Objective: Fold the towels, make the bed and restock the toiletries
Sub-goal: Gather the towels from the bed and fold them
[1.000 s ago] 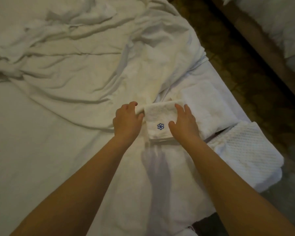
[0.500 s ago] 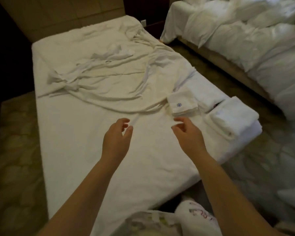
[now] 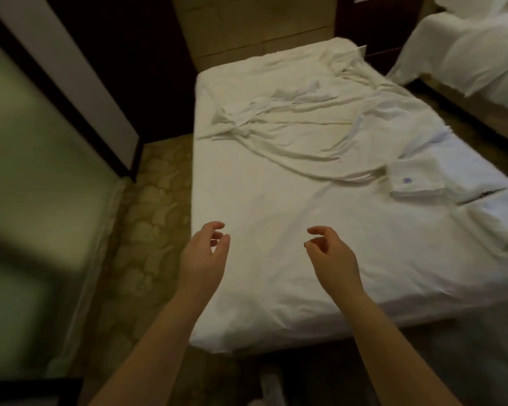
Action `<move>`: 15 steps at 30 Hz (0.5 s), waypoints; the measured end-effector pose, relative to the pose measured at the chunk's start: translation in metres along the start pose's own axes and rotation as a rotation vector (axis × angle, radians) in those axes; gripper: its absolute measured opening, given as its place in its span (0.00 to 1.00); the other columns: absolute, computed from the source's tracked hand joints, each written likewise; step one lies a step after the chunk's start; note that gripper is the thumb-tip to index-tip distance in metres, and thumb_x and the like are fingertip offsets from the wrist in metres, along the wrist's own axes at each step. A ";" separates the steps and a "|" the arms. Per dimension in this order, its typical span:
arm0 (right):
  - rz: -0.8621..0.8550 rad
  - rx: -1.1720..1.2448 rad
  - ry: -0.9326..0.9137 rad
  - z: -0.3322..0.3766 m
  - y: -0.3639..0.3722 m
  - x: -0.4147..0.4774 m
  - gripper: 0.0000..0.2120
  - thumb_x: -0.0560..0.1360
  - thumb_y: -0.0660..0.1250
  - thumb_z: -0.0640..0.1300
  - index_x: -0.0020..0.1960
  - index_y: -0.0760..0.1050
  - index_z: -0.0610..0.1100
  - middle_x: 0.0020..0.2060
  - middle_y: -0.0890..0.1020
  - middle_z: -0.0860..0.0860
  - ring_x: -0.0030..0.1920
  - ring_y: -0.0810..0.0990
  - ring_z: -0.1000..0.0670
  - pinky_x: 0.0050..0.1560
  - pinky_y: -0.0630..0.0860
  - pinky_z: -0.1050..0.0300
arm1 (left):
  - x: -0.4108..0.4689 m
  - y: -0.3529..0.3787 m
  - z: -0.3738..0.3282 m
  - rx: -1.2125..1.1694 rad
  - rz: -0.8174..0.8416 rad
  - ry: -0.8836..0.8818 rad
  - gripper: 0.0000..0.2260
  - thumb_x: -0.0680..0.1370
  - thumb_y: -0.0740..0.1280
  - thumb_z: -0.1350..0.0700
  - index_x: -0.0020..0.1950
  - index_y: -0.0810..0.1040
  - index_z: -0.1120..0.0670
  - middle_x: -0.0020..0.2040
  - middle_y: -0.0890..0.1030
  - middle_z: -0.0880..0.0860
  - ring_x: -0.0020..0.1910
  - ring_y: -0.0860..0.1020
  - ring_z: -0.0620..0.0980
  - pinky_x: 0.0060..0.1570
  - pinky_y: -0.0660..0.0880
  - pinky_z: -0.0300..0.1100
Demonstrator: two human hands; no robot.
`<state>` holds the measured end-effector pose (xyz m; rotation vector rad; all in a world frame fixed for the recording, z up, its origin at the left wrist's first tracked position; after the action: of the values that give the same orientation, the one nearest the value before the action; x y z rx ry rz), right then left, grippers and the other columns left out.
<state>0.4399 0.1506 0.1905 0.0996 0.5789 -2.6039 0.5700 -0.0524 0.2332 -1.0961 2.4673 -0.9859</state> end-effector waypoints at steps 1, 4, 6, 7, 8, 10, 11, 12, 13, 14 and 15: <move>0.029 -0.006 -0.027 0.010 0.016 -0.005 0.11 0.79 0.60 0.41 0.60 0.72 0.49 0.35 0.78 0.49 0.30 0.72 0.54 0.29 0.67 0.67 | -0.007 -0.012 0.012 0.008 -0.018 -0.021 0.11 0.80 0.62 0.53 0.62 0.74 0.50 0.51 0.78 0.49 0.48 0.77 0.48 0.43 0.73 0.41; 0.146 -0.046 -0.130 0.052 0.072 -0.016 0.11 0.79 0.60 0.41 0.60 0.73 0.49 0.36 0.80 0.49 0.30 0.72 0.54 0.34 0.70 0.62 | -0.026 -0.057 0.060 0.020 -0.108 -0.113 0.13 0.80 0.63 0.54 0.64 0.73 0.51 0.53 0.77 0.49 0.50 0.75 0.46 0.48 0.72 0.41; 0.228 -0.074 -0.191 0.088 0.115 -0.019 0.11 0.79 0.59 0.42 0.60 0.72 0.51 0.36 0.80 0.49 0.31 0.73 0.54 0.36 0.73 0.56 | -0.034 -0.090 0.099 0.023 -0.169 -0.203 0.15 0.79 0.63 0.53 0.66 0.72 0.50 0.58 0.76 0.50 0.53 0.75 0.47 0.53 0.75 0.46; 0.260 -0.084 -0.226 0.107 0.137 -0.020 0.11 0.79 0.59 0.42 0.60 0.72 0.51 0.36 0.80 0.49 0.31 0.73 0.54 0.36 0.73 0.56 | -0.038 -0.108 0.120 0.024 -0.193 -0.247 0.16 0.79 0.63 0.52 0.67 0.71 0.50 0.60 0.74 0.50 0.54 0.74 0.47 0.54 0.75 0.47; 0.289 -0.090 -0.267 0.126 0.160 -0.019 0.12 0.79 0.59 0.42 0.60 0.72 0.51 0.36 0.79 0.51 0.32 0.74 0.55 0.36 0.72 0.57 | -0.040 -0.125 0.140 0.025 -0.214 -0.278 0.16 0.80 0.62 0.52 0.67 0.70 0.50 0.61 0.73 0.50 0.55 0.74 0.47 0.53 0.75 0.45; 0.347 -0.103 -0.336 0.161 0.213 -0.019 0.12 0.78 0.59 0.42 0.61 0.72 0.50 0.37 0.77 0.55 0.34 0.74 0.57 0.35 0.69 0.62 | -0.040 -0.160 0.183 0.014 -0.258 -0.321 0.16 0.80 0.62 0.52 0.68 0.70 0.51 0.62 0.73 0.50 0.54 0.73 0.46 0.47 0.73 0.38; 0.373 -0.109 -0.361 0.175 0.243 -0.018 0.13 0.78 0.59 0.42 0.61 0.72 0.50 0.38 0.77 0.56 0.35 0.74 0.58 0.35 0.68 0.64 | -0.039 -0.177 0.205 0.006 -0.281 -0.343 0.16 0.80 0.62 0.52 0.68 0.70 0.52 0.61 0.73 0.51 0.53 0.73 0.45 0.43 0.70 0.35; 0.394 -0.116 -0.383 0.188 0.273 -0.016 0.13 0.78 0.59 0.42 0.61 0.72 0.50 0.39 0.77 0.57 0.37 0.74 0.59 0.35 0.67 0.66 | -0.035 -0.194 0.228 0.009 -0.307 -0.362 0.16 0.80 0.62 0.53 0.68 0.70 0.52 0.61 0.73 0.51 0.53 0.73 0.45 0.42 0.69 0.34; 0.410 -0.122 -0.402 0.199 0.304 -0.013 0.13 0.78 0.59 0.43 0.61 0.72 0.50 0.41 0.77 0.58 0.38 0.74 0.59 0.36 0.68 0.66 | -0.030 -0.210 0.250 0.016 -0.329 -0.381 0.16 0.80 0.62 0.53 0.67 0.70 0.52 0.60 0.74 0.52 0.52 0.73 0.46 0.43 0.69 0.36; 0.424 -0.129 -0.418 0.210 0.336 -0.009 0.13 0.78 0.60 0.43 0.61 0.72 0.50 0.42 0.77 0.58 0.39 0.75 0.60 0.37 0.69 0.66 | -0.022 -0.226 0.274 0.017 -0.346 -0.402 0.16 0.80 0.62 0.53 0.68 0.70 0.52 0.59 0.75 0.53 0.51 0.73 0.47 0.44 0.69 0.38; 0.437 -0.134 -0.426 0.220 0.369 -0.005 0.13 0.78 0.60 0.43 0.62 0.72 0.50 0.43 0.77 0.58 0.39 0.75 0.60 0.38 0.69 0.65 | -0.012 -0.242 0.299 0.014 -0.350 -0.426 0.17 0.80 0.62 0.52 0.68 0.70 0.52 0.58 0.75 0.53 0.51 0.73 0.47 0.46 0.69 0.40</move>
<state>0.6200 -0.2347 0.2497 -0.3286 0.5046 -2.0699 0.8560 -0.3030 0.1781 -1.5820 1.9672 -0.7518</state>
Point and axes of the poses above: each hand's wrist, its own x-axis towards the middle knuckle, its own y-axis out of the palm, z = x × y, the point moved 9 cm from there along x, towards the middle knuckle
